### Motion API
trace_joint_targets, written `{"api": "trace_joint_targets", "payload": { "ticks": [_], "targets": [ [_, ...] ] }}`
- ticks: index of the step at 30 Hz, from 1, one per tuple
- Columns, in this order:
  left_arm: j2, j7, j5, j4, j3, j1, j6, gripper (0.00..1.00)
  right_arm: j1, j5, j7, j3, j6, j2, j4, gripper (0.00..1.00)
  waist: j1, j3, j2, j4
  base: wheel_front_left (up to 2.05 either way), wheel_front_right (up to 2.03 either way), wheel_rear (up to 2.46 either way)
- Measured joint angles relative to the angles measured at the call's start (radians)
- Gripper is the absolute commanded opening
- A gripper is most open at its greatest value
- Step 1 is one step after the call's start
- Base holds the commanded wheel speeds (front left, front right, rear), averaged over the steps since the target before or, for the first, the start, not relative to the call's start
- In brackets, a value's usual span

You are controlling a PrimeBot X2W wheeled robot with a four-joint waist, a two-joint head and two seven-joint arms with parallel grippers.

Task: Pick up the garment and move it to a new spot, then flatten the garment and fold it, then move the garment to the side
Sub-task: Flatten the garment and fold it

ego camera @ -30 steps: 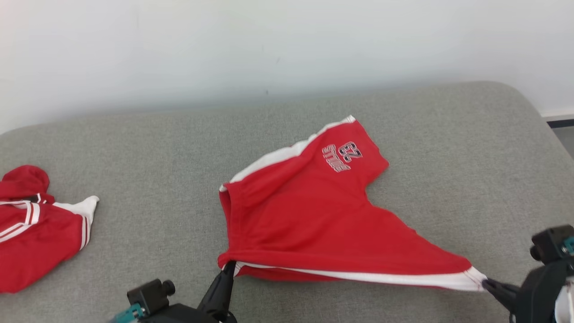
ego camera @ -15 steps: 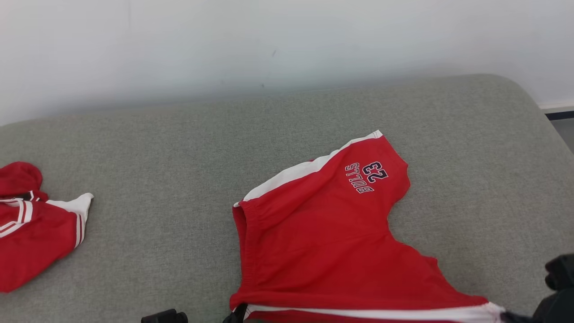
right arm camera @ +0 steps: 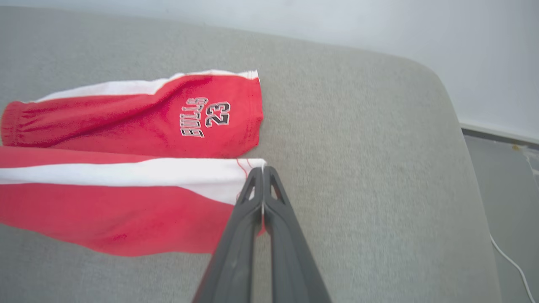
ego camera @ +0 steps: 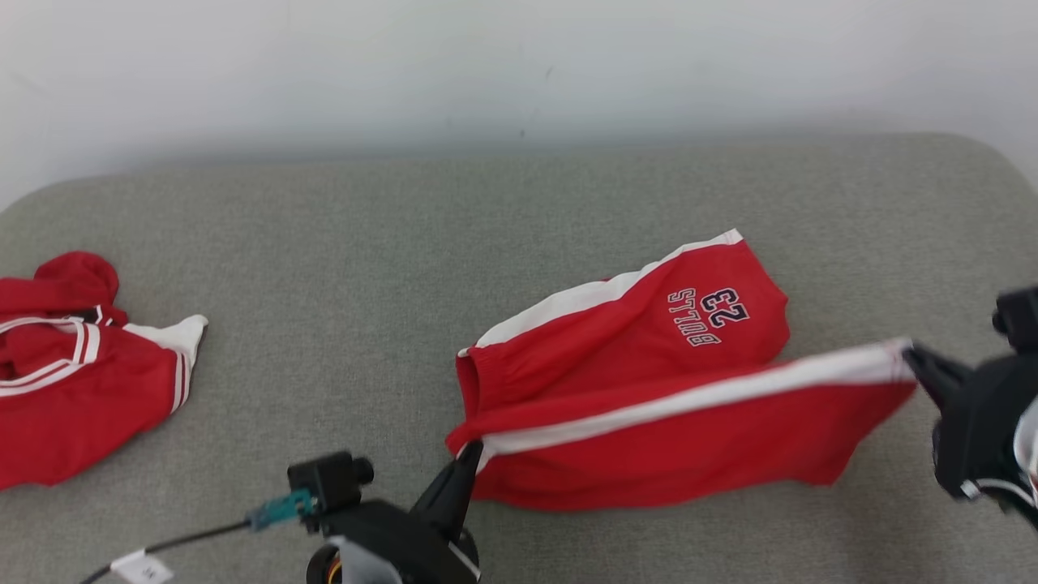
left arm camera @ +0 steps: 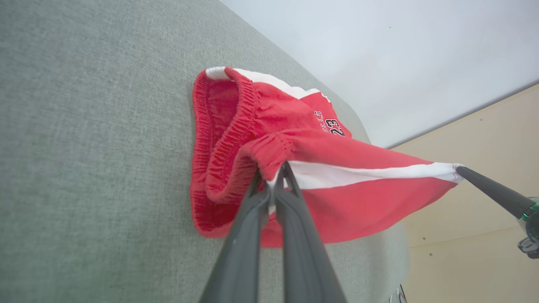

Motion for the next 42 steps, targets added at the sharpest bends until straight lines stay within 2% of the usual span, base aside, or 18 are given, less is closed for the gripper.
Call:
{"api": "trace_joint_targets", "payload": {
  "ticks": [8,15,22,32,33,34,35,42],
  "targets": [
    [-0.063,-0.002,0.027,0.079,0.004,-0.160,0.029,0.00,-0.258,-0.030,-0.198,0.118,0.000,-0.023,0.233,0.00,0.0001,0.065,0.0001,0.034,0.00,0.00,0.00],
    [-0.100,-0.019,0.035,0.125,0.008,-0.269,0.055,0.00,-0.425,-0.074,-0.313,0.141,0.000,-0.011,0.415,0.00,0.0002,0.136,0.0001,0.065,0.00,0.00,0.00],
    [-0.116,-0.027,0.038,0.157,-0.008,-0.346,0.074,0.00,-0.553,-0.105,-0.420,0.176,0.000,0.005,0.542,0.00,0.0002,0.201,0.0001,0.098,0.00,0.00,0.00],
    [-0.127,-0.044,0.034,0.206,-0.047,-0.419,0.098,0.00,-0.647,-0.130,-0.498,0.213,0.000,0.029,0.702,0.00,0.0002,0.272,0.0002,0.125,0.00,0.00,0.00],
    [-0.127,-0.065,0.040,0.216,-0.056,-0.433,0.098,0.12,-0.656,-0.130,-0.509,0.217,0.000,0.037,0.725,0.00,0.0001,0.281,0.0002,0.127,0.00,0.00,0.00],
    [-0.128,-0.079,0.045,0.221,-0.060,-0.441,0.097,0.97,-0.661,-0.130,-0.511,0.216,0.000,0.041,0.738,1.00,0.0002,0.284,0.0002,0.127,0.00,0.00,0.00],
    [-0.129,-0.091,0.046,0.227,-0.061,-0.447,0.097,1.00,-0.665,-0.130,-0.513,0.219,0.000,0.044,0.746,1.00,0.0001,0.286,0.0002,0.127,0.00,0.00,0.00],
    [-0.129,-0.142,0.051,0.272,-0.082,-0.457,0.081,1.00,-0.683,-0.108,-0.520,0.248,0.000,0.050,0.784,1.00,0.0000,0.264,0.0001,0.122,0.00,0.00,0.00]
  ]
}}
